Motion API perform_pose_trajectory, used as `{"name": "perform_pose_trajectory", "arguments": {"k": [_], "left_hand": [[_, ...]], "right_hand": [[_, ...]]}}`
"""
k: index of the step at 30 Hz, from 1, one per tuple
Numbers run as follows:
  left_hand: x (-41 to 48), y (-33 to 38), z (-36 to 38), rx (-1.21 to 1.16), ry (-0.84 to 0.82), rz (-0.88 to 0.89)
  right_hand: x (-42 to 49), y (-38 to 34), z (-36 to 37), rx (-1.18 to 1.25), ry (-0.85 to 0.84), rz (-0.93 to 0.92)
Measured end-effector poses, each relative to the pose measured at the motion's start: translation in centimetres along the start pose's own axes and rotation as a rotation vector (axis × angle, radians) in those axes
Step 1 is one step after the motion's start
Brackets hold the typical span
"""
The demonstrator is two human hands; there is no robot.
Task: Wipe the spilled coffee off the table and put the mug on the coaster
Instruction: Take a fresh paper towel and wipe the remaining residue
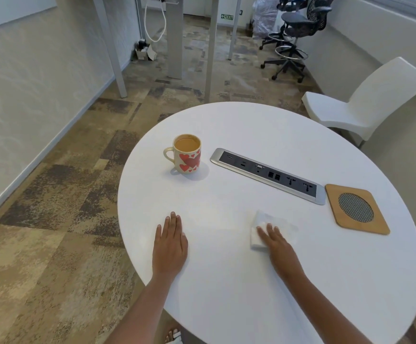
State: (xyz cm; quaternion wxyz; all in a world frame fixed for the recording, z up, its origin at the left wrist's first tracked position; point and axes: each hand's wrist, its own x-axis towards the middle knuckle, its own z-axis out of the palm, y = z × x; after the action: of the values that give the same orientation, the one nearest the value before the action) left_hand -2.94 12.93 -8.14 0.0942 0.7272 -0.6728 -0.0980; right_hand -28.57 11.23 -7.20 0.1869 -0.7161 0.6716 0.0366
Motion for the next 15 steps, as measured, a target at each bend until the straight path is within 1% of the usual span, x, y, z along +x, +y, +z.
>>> {"name": "perform_pose_trajectory", "arguments": {"k": [4,9,15], "left_hand": [[-0.3,0.1,-0.1,0.023,-0.005,0.002],[-0.3,0.2,-0.2,0.001,0.008,0.002],[1.0,-0.2,-0.3,0.011,-0.001,0.022]], "right_hand": [[0.3,-1.6,0.4,0.111,0.019,0.162],[0.9,-3.8,1.0,0.177,0.04,0.257],[1.9,-5.4,0.8,0.421,0.151,0.393]]}}
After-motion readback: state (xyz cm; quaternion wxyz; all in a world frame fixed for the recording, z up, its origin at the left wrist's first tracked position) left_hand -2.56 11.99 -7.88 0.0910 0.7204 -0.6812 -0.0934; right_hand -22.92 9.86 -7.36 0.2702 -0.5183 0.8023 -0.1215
